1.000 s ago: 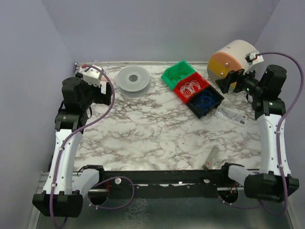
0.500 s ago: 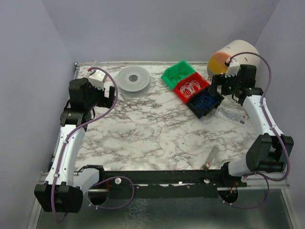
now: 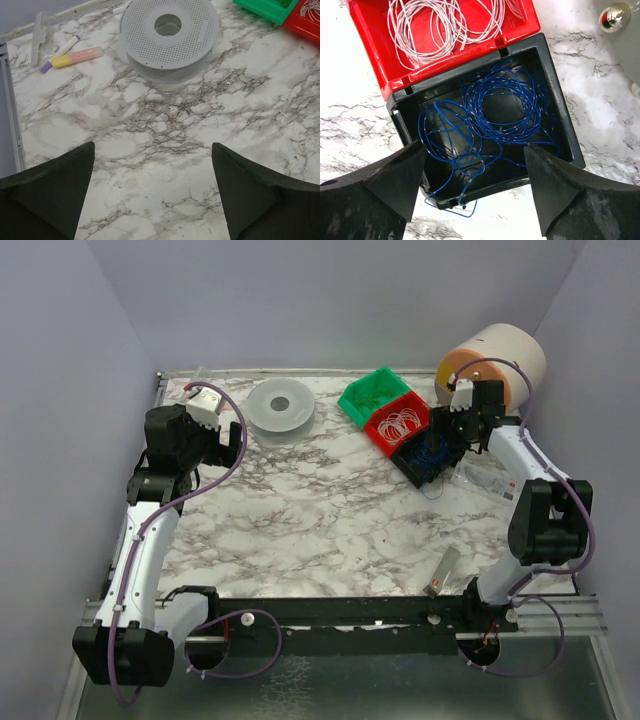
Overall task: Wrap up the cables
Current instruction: Pick up the cable from the storage box.
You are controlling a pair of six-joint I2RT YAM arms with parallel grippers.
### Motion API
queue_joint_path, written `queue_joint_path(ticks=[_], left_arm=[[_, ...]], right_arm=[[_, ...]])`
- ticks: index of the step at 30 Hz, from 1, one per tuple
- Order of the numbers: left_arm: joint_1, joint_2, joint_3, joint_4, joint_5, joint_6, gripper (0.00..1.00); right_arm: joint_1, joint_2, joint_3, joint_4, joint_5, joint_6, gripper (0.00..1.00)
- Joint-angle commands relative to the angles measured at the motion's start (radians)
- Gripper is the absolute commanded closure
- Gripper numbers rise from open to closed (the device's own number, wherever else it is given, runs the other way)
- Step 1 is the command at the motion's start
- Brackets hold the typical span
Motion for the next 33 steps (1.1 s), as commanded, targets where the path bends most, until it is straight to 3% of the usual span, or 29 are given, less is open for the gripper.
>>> queue_joint_path(ticks=[1, 15, 22, 28, 33], left_arm=[[0.013, -0.013, -0.01, 0.025, 0.036, -0.011, 0.01], [0.028, -0.009, -0.02, 0.035, 0.05, -0.018, 0.01], [0.03, -0.007, -0.024, 0.04, 0.052, -0.018, 0.01], [0.03, -0.001, -0.027, 0.043, 0.055, -0.019, 0.01], [0.03, 0.005, -0.027, 0.046, 0.06, -0.02, 0.01]], right_arm=[[0.016, 0.032, 0.017, -0.002, 0.048, 0.016, 0.18], [0.017, 0.078, 0.009, -0.029, 0.072, 0.004, 0.38], [0.017, 0.054, 0.006, -0.035, 0.073, 0.0, 0.63], [0.039, 0.0, 0.008, -0.033, 0.073, -0.012, 0.91], [0.066, -0.088, 0.058, -0.071, 0.069, -0.021, 0.99]])
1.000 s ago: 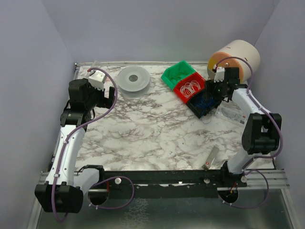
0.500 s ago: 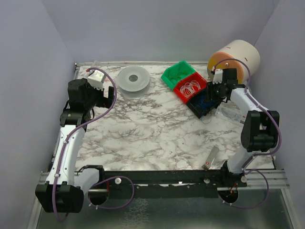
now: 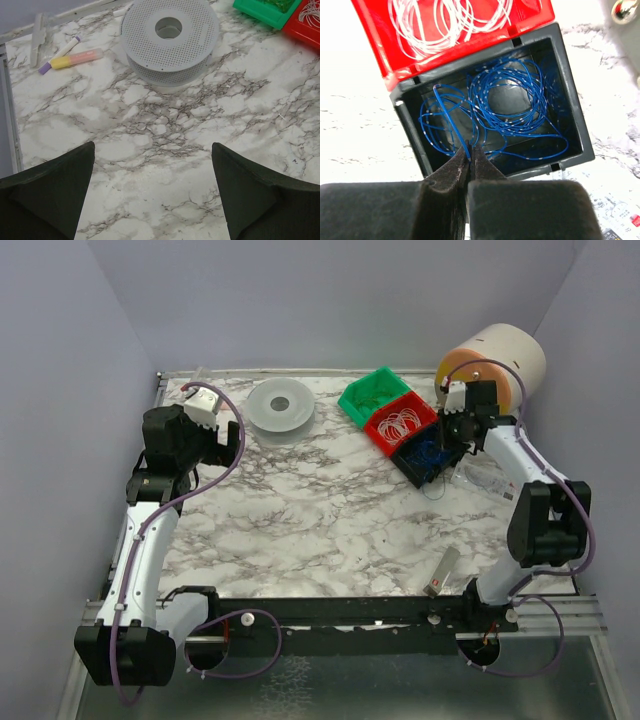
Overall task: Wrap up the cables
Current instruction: Pick up the cable from the storage box.
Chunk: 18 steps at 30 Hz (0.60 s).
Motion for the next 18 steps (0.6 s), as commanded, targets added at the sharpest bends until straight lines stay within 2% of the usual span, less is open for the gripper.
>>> queue_joint_path(ticks=[1, 6, 11, 15, 18], left_arm=[[0.009, 0.007, -0.011, 0.022, 0.036, -0.009, 0.01], [0.009, 0.015, 0.008, 0.02, 0.038, -0.016, 0.01], [0.009, 0.004, 0.087, 0.017, 0.049, -0.003, 0.01], [0.007, 0.0, 0.21, 0.015, 0.137, 0.022, 0.01], [0.006, 0.007, 0.322, 0.019, 0.251, 0.01, 0.01]], right_arm=[[0.033, -0.129, 0.071, -0.041, 0.01, -0.014, 0.99], [0.095, -0.234, 0.198, -0.091, -0.058, -0.019, 0.99], [0.191, -0.232, 0.486, -0.219, -0.159, -0.013, 0.99], [0.249, -0.189, 0.712, -0.279, -0.315, 0.039, 0.99], [0.276, -0.155, 0.81, -0.259, -0.428, 0.099, 0.99]])
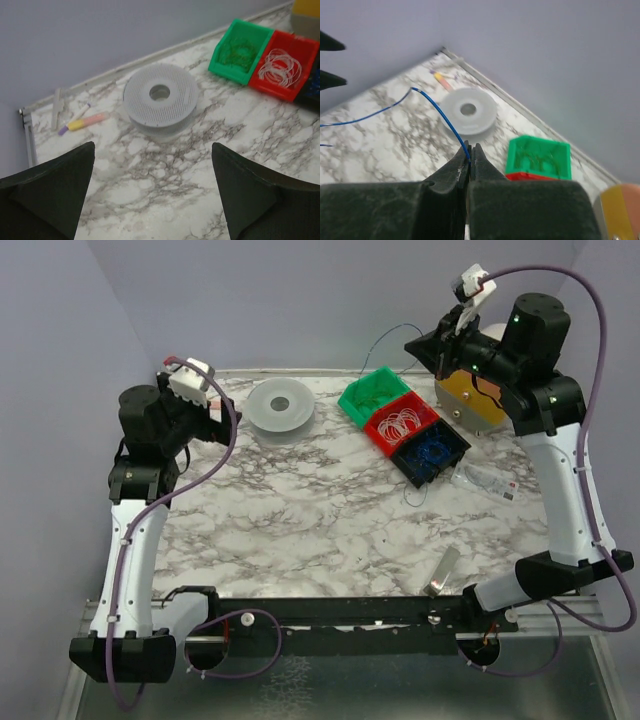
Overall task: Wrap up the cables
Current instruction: Pick up the cable from the storage box.
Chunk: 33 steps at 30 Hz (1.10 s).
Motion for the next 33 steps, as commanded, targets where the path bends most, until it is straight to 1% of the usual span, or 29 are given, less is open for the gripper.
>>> queue_joint_path(ticks=[1, 4, 6, 8, 10, 12, 16, 19, 22, 24, 28, 33], left_arm=[[0.003, 0.003, 0.193, 0.027, 0.226, -0.008, 0.01], [0.001, 0.05, 0.31, 0.033, 0.348, -0.083, 0.01], [0.001, 0.075, 0.346, 0.073, 0.417, -0.155, 0.01], [-0.004, 0.1, 0.355, 0.144, 0.464, -0.258, 0.01], [-0.023, 0.125, 0.349, 0.206, 0.482, -0.343, 0.01], [-0.078, 0.154, 0.344, 0.233, 0.438, -0.37, 0.01], [-0.283, 0.234, 0.339, 0.202, 0.277, -0.314, 0.01], [-0.377, 0.312, 0.359, 0.164, 0.257, -0.272, 0.01], [-0.451, 0.379, 0.396, 0.09, 0.25, -0.188, 0.01], [-0.501, 0.413, 0.42, 0.029, 0.255, -0.103, 0.01], [-0.599, 0.448, 0.438, -0.061, 0.233, 0.028, 0.01], [-0.654, 0.479, 0.429, -0.089, 0.172, 0.092, 0.01]], right_arm=[[0.034, 0.058, 0.11, -0.053, -0.21, 0.091, 0.99], [0.062, 0.079, 0.081, -0.039, -0.211, 0.081, 0.99], [0.072, 0.07, -0.009, 0.002, -0.209, 0.055, 0.99], [0.079, 0.04, -0.14, 0.07, -0.2, 0.036, 0.99], [0.085, 0.008, -0.264, 0.131, -0.198, 0.02, 0.99], [0.091, -0.018, -0.358, 0.171, -0.199, -0.001, 0.99], [0.103, -0.052, -0.488, 0.23, -0.205, -0.045, 0.99], [0.107, -0.059, -0.546, 0.253, -0.221, -0.066, 0.99], [0.107, -0.065, -0.587, 0.266, -0.241, -0.083, 0.99], [0.107, -0.074, -0.612, 0.269, -0.256, -0.099, 0.99], [0.107, -0.102, -0.652, 0.262, -0.328, -0.137, 0.99], [0.107, -0.118, -0.665, 0.24, -0.399, -0.173, 0.99]])
